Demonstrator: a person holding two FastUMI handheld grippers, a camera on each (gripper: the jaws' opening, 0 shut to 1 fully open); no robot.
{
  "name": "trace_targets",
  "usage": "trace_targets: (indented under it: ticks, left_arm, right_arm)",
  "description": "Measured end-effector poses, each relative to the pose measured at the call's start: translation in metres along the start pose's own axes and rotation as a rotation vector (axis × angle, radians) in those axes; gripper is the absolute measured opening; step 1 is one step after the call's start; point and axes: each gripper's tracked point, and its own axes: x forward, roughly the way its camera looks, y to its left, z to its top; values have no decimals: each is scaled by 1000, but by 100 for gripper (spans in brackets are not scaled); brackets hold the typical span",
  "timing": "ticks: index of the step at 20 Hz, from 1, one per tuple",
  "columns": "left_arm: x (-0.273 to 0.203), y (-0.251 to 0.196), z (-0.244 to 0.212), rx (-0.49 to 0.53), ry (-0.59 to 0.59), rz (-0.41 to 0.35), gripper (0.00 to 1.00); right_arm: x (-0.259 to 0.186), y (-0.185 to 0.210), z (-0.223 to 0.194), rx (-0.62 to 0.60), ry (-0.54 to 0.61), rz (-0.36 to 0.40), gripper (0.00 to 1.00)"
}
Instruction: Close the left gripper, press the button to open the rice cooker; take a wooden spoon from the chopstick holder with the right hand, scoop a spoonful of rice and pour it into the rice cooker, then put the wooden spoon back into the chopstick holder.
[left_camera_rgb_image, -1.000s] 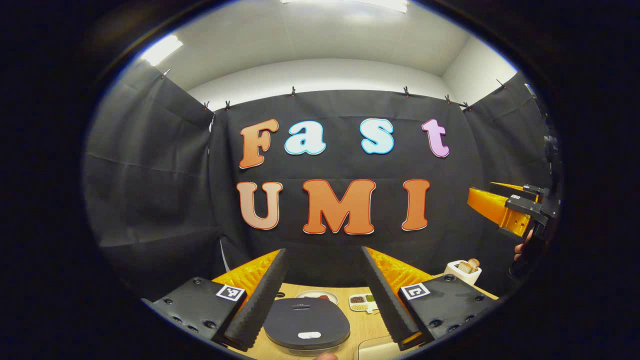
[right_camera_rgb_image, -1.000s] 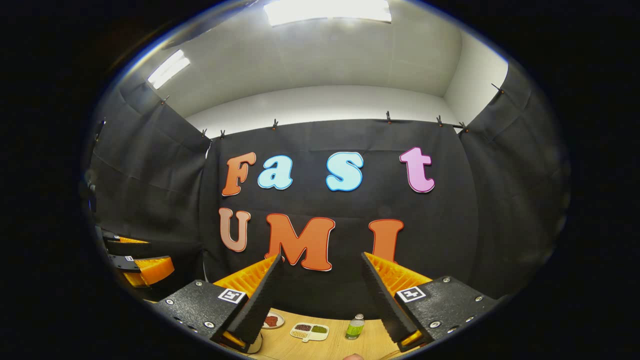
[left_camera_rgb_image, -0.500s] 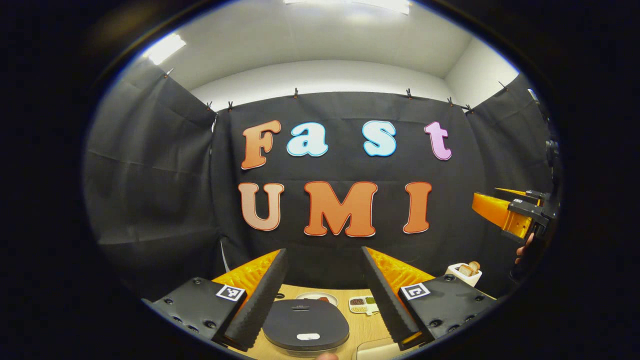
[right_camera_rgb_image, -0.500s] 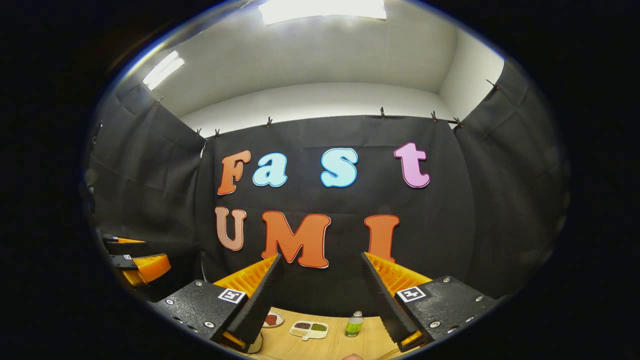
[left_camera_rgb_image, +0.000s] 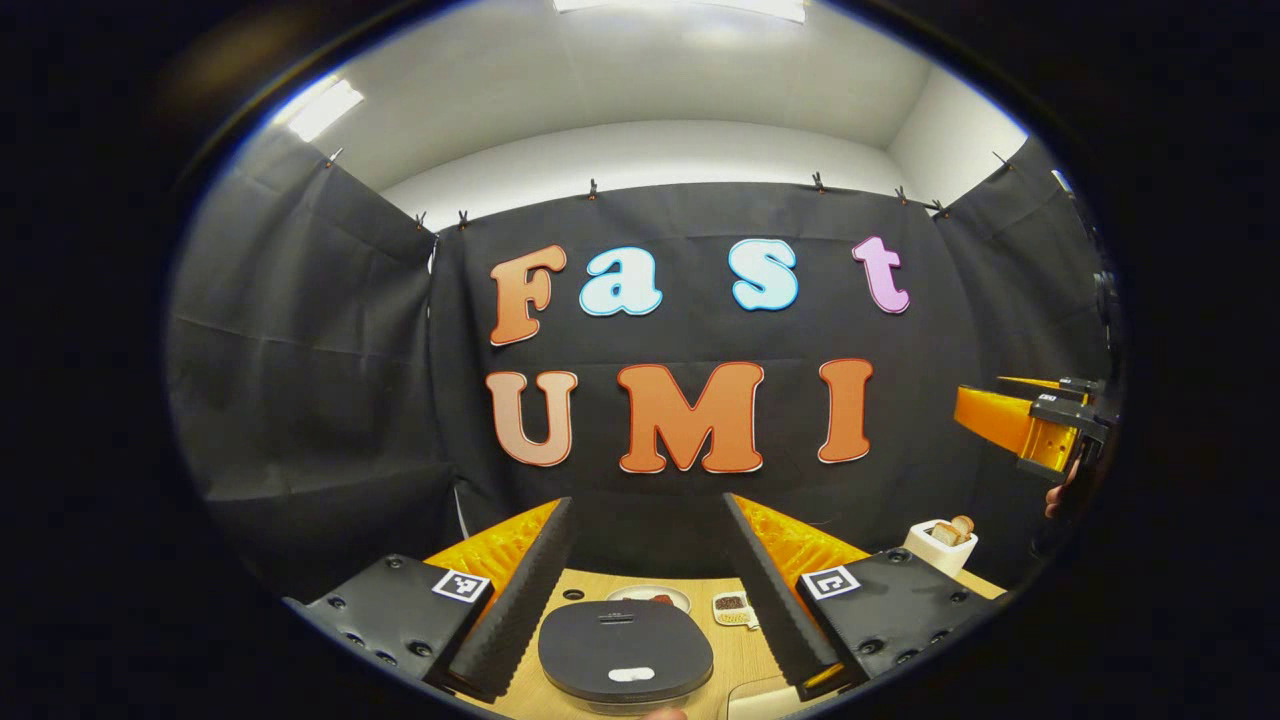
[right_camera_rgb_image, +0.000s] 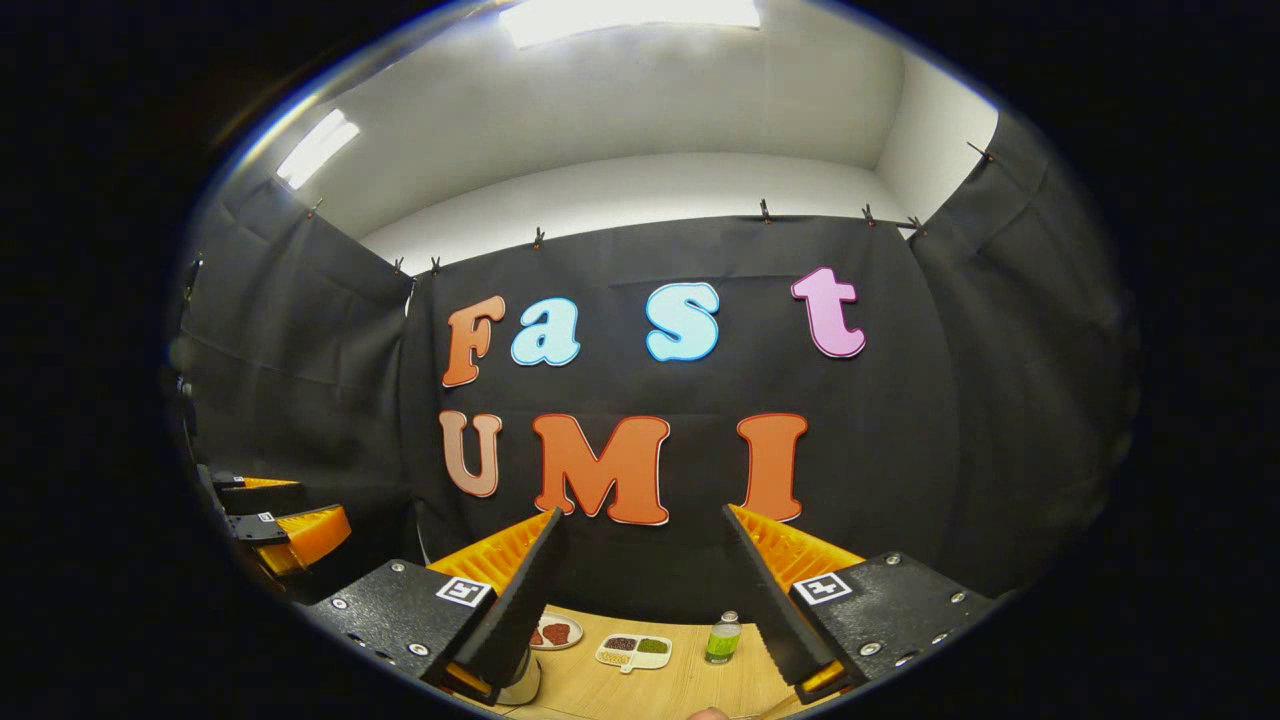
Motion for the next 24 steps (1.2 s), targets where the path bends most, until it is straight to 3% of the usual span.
trace_targets:
  ticks: [6, 10, 11, 13, 15, 20, 21, 22, 24]
  left_arm:
    - [6, 14, -11, 5, 45, 41, 94]
    - [13, 13, -32, 29, 116, 40, 45]
    - [14, 21, -37, 36, 139, 75, 33]
    - [18, 24, -69, 13, 246, 63, 9]
    - [17, 31, -94, -8, 352, 90, 6]
    - [22, 40, -153, -12, 586, 77, 4]
    - [23, 41, -160, -16, 620, 70, 0]
    - [27, 43, -168, -19, 661, 68, 5]
    - [33, 45, -181, -25, 731, 63, 5]
  right_arm:
    - [0, -10, -1, -10, -2, -34, 94]
    - [1, -11, -6, -5, 14, -39, 94]
    - [1, -12, -8, -6, 17, -43, 94]
    - [1, -15, -11, -12, 25, -57, 94]
    - [3, -17, -12, -12, 25, -64, 94]
    - [6, -23, -25, -6, 55, -79, 94]
    - [6, -25, -28, -4, 62, -83, 94]
    - [7, -27, -31, -5, 69, -89, 94]
    - [7, -33, -37, -6, 82, -105, 94]
